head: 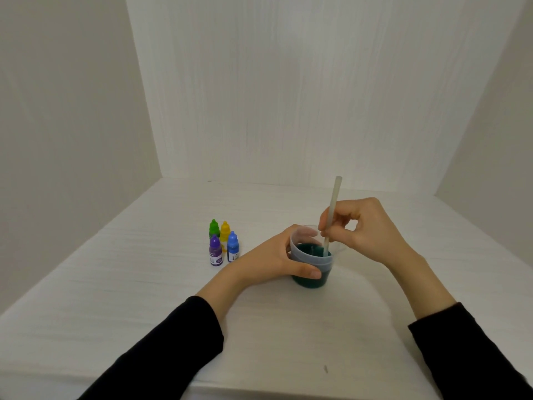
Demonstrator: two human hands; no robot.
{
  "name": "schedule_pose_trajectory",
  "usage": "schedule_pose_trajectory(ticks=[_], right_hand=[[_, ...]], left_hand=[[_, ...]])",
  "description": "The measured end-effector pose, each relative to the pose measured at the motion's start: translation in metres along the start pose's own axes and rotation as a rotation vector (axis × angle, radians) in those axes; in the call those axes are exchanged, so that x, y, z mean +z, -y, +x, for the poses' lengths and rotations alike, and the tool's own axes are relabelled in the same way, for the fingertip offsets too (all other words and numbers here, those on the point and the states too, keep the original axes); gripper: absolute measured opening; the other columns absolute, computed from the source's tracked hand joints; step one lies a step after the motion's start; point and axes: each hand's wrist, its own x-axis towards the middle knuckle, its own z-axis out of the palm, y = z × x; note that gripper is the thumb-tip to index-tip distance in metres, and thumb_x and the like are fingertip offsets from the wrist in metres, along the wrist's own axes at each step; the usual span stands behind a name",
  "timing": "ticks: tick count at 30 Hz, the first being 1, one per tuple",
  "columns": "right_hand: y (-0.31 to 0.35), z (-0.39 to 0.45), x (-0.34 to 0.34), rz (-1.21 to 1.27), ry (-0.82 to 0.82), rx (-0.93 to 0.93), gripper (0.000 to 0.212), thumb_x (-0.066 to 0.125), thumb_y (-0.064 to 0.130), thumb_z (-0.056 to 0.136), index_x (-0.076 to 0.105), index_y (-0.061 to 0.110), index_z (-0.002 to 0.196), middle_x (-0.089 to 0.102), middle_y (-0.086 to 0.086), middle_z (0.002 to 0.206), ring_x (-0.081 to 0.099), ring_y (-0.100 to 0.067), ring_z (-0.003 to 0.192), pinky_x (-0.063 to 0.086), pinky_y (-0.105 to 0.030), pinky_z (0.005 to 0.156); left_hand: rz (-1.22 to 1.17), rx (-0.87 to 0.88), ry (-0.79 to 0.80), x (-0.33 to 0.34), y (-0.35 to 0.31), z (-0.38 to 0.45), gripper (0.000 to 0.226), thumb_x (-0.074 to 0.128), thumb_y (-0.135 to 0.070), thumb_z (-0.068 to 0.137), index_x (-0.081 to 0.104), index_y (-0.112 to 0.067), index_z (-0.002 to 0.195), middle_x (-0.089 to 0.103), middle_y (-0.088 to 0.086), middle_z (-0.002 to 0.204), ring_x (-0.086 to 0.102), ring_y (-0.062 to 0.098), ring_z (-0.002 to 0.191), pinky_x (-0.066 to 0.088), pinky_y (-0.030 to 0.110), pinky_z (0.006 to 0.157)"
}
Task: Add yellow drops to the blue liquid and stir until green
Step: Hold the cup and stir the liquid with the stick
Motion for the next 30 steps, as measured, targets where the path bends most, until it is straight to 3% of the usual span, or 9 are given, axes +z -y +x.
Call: schedule_pose_trajectory(ticks=[6, 10, 13, 15, 18, 22, 27, 30], right_hand=[[0.005, -0.002, 0.006, 0.15, 0.083, -0.021, 0.024, 0.068, 0.0, 0.076, 0.07, 0.024, 0.074, 0.071, 0.004, 0.072, 0.069, -0.013, 0.07, 0.055, -0.025, 0.075], [0.006, -0.002, 0.012, 0.23, 0.107, -0.029, 0.017, 0.068, 0.005, 0.079, 0.071, 0.021, 0.083, 0.074, 0.002, 0.08, 0.071, -0.014, 0.078, 0.055, -0.026, 0.08], [0.006, 0.0, 0.017, 0.242, 0.092, -0.018, 0.016, 0.068, 0.012, 0.082, 0.071, 0.026, 0.088, 0.075, 0.005, 0.083, 0.07, -0.009, 0.081, 0.054, -0.022, 0.08], [0.005, 0.002, 0.02, 0.203, 0.064, 0.0, 0.015, 0.068, 0.017, 0.083, 0.069, 0.031, 0.09, 0.074, 0.008, 0.085, 0.069, -0.006, 0.083, 0.054, -0.022, 0.079], [0.003, 0.004, 0.023, 0.101, 0.022, 0.004, 0.014, 0.065, 0.021, 0.086, 0.068, 0.033, 0.093, 0.072, 0.012, 0.089, 0.068, -0.006, 0.086, 0.055, -0.028, 0.082], [-0.002, 0.006, 0.021, 0.005, -0.013, -0.013, 0.013, 0.061, 0.021, 0.089, 0.066, 0.032, 0.096, 0.069, 0.014, 0.091, 0.066, -0.004, 0.086, 0.054, -0.024, 0.082], [-0.007, 0.007, 0.012, -0.112, -0.038, -0.043, 0.012, 0.062, 0.018, 0.087, 0.068, 0.027, 0.093, 0.068, 0.013, 0.086, 0.065, -0.005, 0.08, 0.055, -0.024, 0.076], [-0.01, 0.006, 0.006, -0.131, -0.04, -0.03, 0.014, 0.064, 0.014, 0.084, 0.069, 0.026, 0.089, 0.069, 0.011, 0.084, 0.065, -0.006, 0.078, 0.055, -0.027, 0.075]], left_hand=[[0.008, 0.011, 0.004, 0.0, -0.003, -0.002, 0.058, 0.082, -0.017, 0.075, 0.051, -0.035, 0.121, 0.06, -0.021, 0.122, 0.054, -0.007, 0.114, 0.045, 0.013, 0.091], [-0.02, 0.053, 0.009, 0.001, -0.003, 0.0, 0.072, 0.081, -0.015, 0.076, 0.044, -0.026, 0.137, 0.055, -0.01, 0.136, 0.051, 0.002, 0.124, 0.043, 0.029, 0.106], [-0.016, 0.074, 0.039, 0.002, -0.008, -0.002, 0.072, 0.078, -0.01, 0.079, 0.044, -0.045, 0.131, 0.057, -0.029, 0.129, 0.05, -0.006, 0.123, 0.042, 0.013, 0.097], [0.006, 0.064, 0.041, 0.002, -0.01, -0.004, 0.068, 0.077, -0.01, 0.08, 0.045, -0.049, 0.124, 0.058, -0.038, 0.12, 0.052, -0.013, 0.116, 0.04, 0.004, 0.089], [0.002, 0.051, 0.012, 0.001, -0.007, -0.003, 0.064, 0.08, -0.017, 0.077, 0.047, -0.042, 0.126, 0.061, -0.029, 0.121, 0.055, -0.007, 0.114, 0.044, 0.009, 0.09], [-0.003, 0.029, 0.009, 0.001, -0.002, -0.001, 0.07, 0.081, -0.029, 0.072, 0.047, -0.026, 0.133, 0.058, -0.011, 0.13, 0.055, 0.005, 0.119, 0.047, 0.027, 0.1], [-0.001, 0.011, 0.015, 0.0, -0.002, 0.0, 0.066, 0.082, -0.025, 0.073, 0.048, -0.028, 0.13, 0.059, -0.017, 0.121, 0.057, -0.003, 0.111, 0.048, 0.02, 0.092], [0.012, 0.0, 0.01, 0.001, -0.001, 0.0, 0.067, 0.082, -0.029, 0.071, 0.048, -0.029, 0.129, 0.059, -0.016, 0.122, 0.056, 0.001, 0.114, 0.049, 0.02, 0.092]])
